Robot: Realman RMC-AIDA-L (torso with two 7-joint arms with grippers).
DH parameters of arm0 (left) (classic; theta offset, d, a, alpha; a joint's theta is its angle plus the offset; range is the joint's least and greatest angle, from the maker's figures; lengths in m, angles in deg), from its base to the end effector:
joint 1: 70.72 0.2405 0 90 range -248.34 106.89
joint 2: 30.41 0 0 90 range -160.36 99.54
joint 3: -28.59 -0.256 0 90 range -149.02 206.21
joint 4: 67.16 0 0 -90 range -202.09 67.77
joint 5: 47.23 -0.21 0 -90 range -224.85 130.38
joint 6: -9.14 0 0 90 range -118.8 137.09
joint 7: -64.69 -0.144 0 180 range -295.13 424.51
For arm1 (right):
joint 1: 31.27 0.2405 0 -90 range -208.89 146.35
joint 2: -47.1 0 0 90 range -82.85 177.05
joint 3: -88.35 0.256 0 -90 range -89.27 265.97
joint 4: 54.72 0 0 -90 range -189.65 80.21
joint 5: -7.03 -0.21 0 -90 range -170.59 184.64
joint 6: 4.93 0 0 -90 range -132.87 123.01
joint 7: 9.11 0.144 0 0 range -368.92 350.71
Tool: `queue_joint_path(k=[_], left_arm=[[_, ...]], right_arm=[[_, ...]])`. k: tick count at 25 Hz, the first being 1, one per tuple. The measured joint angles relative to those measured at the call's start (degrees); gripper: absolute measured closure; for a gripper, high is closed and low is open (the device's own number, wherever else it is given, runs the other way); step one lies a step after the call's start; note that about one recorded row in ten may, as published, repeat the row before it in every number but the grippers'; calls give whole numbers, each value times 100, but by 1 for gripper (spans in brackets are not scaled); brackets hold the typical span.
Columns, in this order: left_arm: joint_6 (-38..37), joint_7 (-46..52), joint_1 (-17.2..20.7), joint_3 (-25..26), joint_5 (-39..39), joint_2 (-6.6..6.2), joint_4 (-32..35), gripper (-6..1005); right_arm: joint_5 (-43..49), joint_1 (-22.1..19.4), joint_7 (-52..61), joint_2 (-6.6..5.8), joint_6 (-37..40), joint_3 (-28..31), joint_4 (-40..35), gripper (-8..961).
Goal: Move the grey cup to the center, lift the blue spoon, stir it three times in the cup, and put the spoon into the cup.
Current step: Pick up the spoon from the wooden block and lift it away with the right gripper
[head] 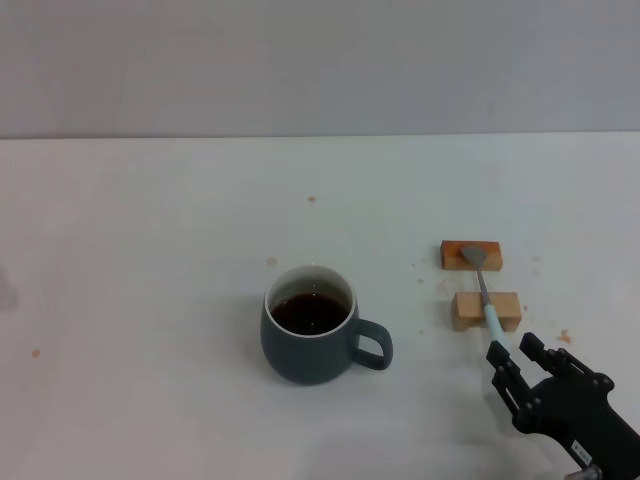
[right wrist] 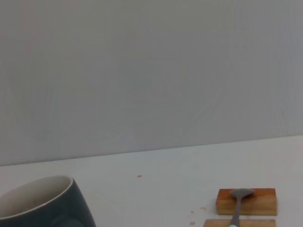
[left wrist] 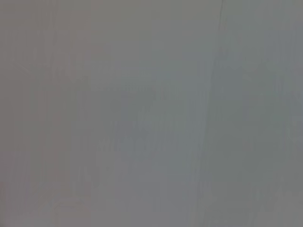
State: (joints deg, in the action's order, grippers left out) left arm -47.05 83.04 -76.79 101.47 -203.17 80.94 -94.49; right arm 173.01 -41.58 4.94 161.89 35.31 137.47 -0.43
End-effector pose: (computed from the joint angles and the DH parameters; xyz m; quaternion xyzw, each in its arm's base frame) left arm -0.3969 0.2779 0.0520 -0.6332 -0.3198 -0.2866 0.6439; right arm 0.2976 0.2010 -0.0846 -0.7791 0.3448 0.2755 0.4453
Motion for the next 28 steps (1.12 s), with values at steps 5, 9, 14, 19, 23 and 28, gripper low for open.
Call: queue_joint_path(k=[5,9,14,19,23,28], left_arm=[[28,-7,35,4,-4,0,-26,1001],[30,-10,67,7,-6,0,-28,1001],[30,-13,116,7,-7,0,-72,1001],[30,-16,128,8,-7,0,-73,1001],[23,-16,128,7,-7,0,-73,1001],[-4,-16,155,7,-13,0,-80,1001]], right_arm=[[4,-6,-1,-53,-46,43,45,542],[4,-6,-5,-70,-51,65,70,543],[4,4,-8,-78,-56,69,82,543],[4,51,-8,-79,-68,79,81,542],[4,126,-8,-77,-150,98,78,543],[6,208,-7,-51,-171,103,-10,543]])
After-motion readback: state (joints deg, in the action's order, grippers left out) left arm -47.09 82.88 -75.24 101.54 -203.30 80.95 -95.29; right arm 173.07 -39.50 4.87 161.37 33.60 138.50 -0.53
